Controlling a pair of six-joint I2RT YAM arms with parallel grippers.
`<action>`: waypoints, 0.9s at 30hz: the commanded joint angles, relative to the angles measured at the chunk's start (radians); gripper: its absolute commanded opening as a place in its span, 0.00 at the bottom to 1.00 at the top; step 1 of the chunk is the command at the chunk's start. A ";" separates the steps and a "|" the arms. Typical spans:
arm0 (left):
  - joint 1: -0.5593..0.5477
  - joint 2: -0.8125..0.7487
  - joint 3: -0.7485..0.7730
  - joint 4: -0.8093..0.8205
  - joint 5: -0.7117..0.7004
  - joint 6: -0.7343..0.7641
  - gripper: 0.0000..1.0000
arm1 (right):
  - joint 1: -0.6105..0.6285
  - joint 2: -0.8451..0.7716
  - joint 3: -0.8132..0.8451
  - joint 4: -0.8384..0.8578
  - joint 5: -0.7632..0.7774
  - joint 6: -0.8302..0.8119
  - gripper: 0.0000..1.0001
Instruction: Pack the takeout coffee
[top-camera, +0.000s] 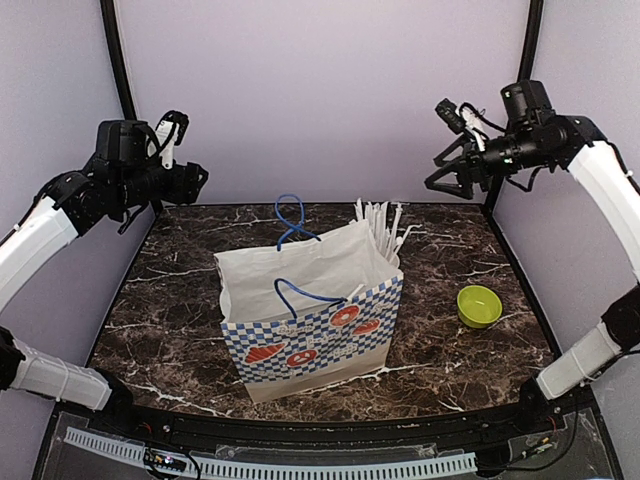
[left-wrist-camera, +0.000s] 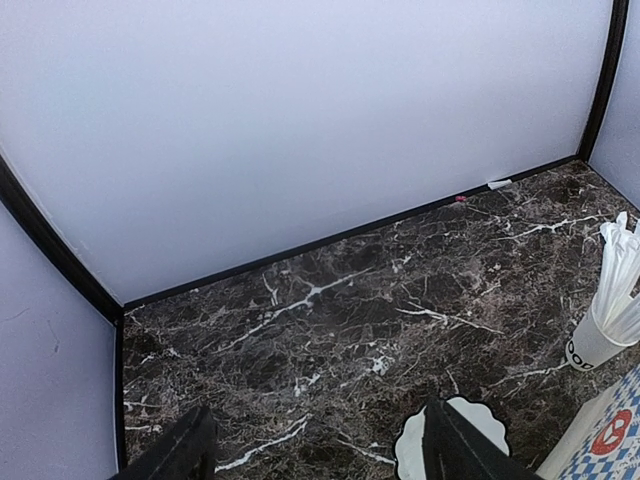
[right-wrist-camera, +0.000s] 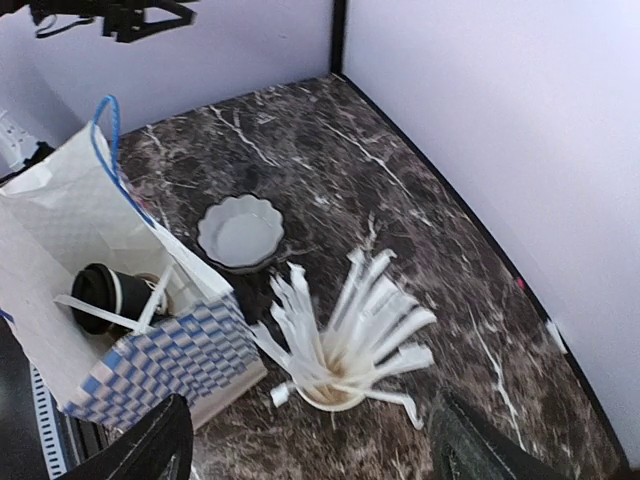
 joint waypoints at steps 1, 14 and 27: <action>0.007 -0.037 -0.031 0.063 -0.017 0.034 0.73 | -0.135 -0.132 -0.225 0.250 0.026 0.109 0.92; 0.012 -0.048 -0.134 0.217 -0.020 0.049 0.75 | -0.524 -0.378 -0.817 0.939 0.264 0.571 0.99; 0.014 -0.078 -0.041 0.143 -0.021 0.027 0.78 | -0.523 -0.405 -0.560 0.719 0.281 0.560 0.98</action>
